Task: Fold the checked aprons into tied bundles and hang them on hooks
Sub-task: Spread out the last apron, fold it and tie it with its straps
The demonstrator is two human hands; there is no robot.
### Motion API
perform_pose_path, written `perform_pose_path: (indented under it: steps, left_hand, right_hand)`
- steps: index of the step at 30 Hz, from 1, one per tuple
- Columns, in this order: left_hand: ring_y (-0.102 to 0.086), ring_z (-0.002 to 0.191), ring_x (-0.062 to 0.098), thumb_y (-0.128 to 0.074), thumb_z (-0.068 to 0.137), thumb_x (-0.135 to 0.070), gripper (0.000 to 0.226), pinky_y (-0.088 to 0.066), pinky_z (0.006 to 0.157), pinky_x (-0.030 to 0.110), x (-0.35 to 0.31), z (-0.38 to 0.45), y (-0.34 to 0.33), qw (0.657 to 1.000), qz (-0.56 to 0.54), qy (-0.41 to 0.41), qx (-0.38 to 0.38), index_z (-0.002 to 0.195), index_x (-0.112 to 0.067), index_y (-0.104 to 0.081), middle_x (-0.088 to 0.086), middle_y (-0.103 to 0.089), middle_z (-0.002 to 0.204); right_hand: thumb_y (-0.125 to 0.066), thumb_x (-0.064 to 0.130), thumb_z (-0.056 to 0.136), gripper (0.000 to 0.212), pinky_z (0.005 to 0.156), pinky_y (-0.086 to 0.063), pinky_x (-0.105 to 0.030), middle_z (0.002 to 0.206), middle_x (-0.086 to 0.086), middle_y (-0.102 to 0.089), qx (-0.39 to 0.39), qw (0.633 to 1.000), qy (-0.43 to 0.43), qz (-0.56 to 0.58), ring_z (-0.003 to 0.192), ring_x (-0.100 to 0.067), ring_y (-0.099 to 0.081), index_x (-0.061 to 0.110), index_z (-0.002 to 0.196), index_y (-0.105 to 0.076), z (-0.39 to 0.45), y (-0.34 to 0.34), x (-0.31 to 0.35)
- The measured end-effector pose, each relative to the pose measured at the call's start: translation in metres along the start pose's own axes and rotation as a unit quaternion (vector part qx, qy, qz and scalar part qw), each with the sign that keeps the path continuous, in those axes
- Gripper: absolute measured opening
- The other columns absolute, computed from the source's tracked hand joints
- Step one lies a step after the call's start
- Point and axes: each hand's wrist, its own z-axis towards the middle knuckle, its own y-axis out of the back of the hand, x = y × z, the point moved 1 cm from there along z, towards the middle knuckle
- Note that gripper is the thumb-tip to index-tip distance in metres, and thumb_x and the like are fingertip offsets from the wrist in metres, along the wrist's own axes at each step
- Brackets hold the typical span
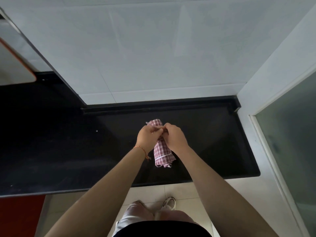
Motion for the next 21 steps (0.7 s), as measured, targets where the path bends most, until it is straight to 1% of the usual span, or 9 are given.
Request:
perform_pose_path:
  steps: [2,4,6,8,11,13,15,18,21]
  left_hand:
    - [-0.068,0.089,0.011,-0.060,0.098,-0.021,0.016,-0.054,0.071,0.019,0.010,-0.004,-0.006,0.997,-0.057,0.038,-0.038,0.102,-0.022,-0.075,-0.002,-0.072,0.095]
    - [-0.068,0.091,0.012,-0.060,0.098,-0.022,0.016,-0.056,0.076,0.024,0.017,-0.007,-0.007,0.989,-0.110,0.077,-0.059,0.100,-0.024,-0.075,-0.003,-0.073,0.096]
    - [-0.068,0.095,0.013,-0.060,0.098,-0.023,0.016,-0.057,0.085,0.031,0.020,-0.007,-0.003,0.984,-0.144,0.086,-0.066,0.095,-0.030,-0.074,-0.003,-0.073,0.100]
    - [-0.068,0.099,0.014,-0.060,0.098,-0.023,0.016,-0.056,0.090,0.033,0.020,-0.006,0.001,0.978,-0.178,0.086,-0.061,0.098,-0.029,-0.075,-0.003,-0.074,0.102]
    - [-0.069,0.099,0.013,-0.060,0.098,-0.020,0.017,-0.057,0.089,0.033,0.021,-0.005,0.002,0.978,-0.180,0.087,-0.059,0.095,-0.028,-0.075,-0.002,-0.074,0.101]
    - [-0.070,0.096,0.016,-0.061,0.097,-0.018,0.017,-0.059,0.088,0.037,0.026,-0.002,0.003,0.971,-0.191,0.114,-0.092,0.092,-0.027,-0.074,-0.001,-0.074,0.100]
    - [-0.072,0.093,0.018,-0.062,0.097,-0.016,0.013,-0.060,0.086,0.040,0.032,0.000,0.008,0.956,-0.219,0.158,-0.117,0.093,-0.022,-0.072,0.001,-0.073,0.102]
    - [-0.072,0.094,0.020,-0.058,0.099,-0.014,0.013,-0.060,0.077,0.033,0.031,0.001,0.009,0.954,-0.236,0.167,-0.080,0.105,-0.011,-0.070,0.006,-0.073,0.104]
    - [-0.071,0.092,0.019,-0.056,0.100,-0.014,0.017,-0.057,0.066,0.025,0.022,0.000,0.003,0.960,-0.228,0.157,-0.045,0.111,-0.008,-0.068,0.007,-0.073,0.104]
  right_hand:
    - [-0.051,0.016,0.102,0.014,0.078,-0.056,-0.028,0.099,-0.003,-0.066,0.015,0.999,-0.013,0.033,0.086,-0.013,-0.064,0.014,0.106,-0.064,-0.001,0.000,0.000]
    - [-0.056,0.016,0.100,0.013,0.077,-0.060,-0.032,0.096,-0.002,-0.069,0.063,0.992,-0.042,0.100,0.082,-0.015,-0.069,0.013,0.105,-0.067,0.000,0.006,-0.005]
    - [-0.065,0.012,0.095,0.013,0.079,-0.062,-0.034,0.096,-0.005,-0.073,0.129,0.963,-0.084,0.219,0.082,-0.016,-0.074,0.011,0.107,-0.069,-0.003,0.016,-0.011]
    - [-0.067,0.007,0.093,0.018,0.083,-0.061,-0.034,0.102,-0.010,-0.074,0.168,0.923,-0.114,0.326,0.088,-0.017,-0.075,0.006,0.112,-0.068,-0.008,0.023,-0.016]
    - [-0.062,0.005,0.096,0.014,0.084,-0.061,-0.037,0.105,-0.013,-0.072,0.128,0.908,-0.142,0.373,0.089,-0.019,-0.075,0.004,0.109,-0.067,-0.012,0.022,-0.021]
    - [-0.061,0.007,0.097,0.009,0.079,-0.062,-0.034,0.104,-0.010,-0.071,0.059,0.921,-0.168,0.346,0.087,-0.018,-0.074,0.009,0.104,-0.066,-0.012,0.021,-0.025]
    - [-0.060,0.012,0.098,0.006,0.079,-0.061,-0.032,0.105,-0.004,-0.068,0.019,0.931,-0.187,0.312,0.092,-0.015,-0.070,0.014,0.102,-0.065,-0.010,0.021,-0.032]
    - [-0.057,0.022,0.100,0.008,0.089,-0.057,-0.037,0.106,-0.002,-0.066,0.028,0.922,-0.208,0.325,0.099,-0.015,-0.064,0.018,0.099,-0.064,-0.009,0.022,-0.036]
    - [-0.059,0.029,0.099,0.021,0.093,-0.055,-0.038,0.103,-0.008,-0.068,0.019,0.898,-0.222,0.379,0.100,-0.020,-0.065,0.012,0.087,-0.063,-0.008,0.021,-0.030]
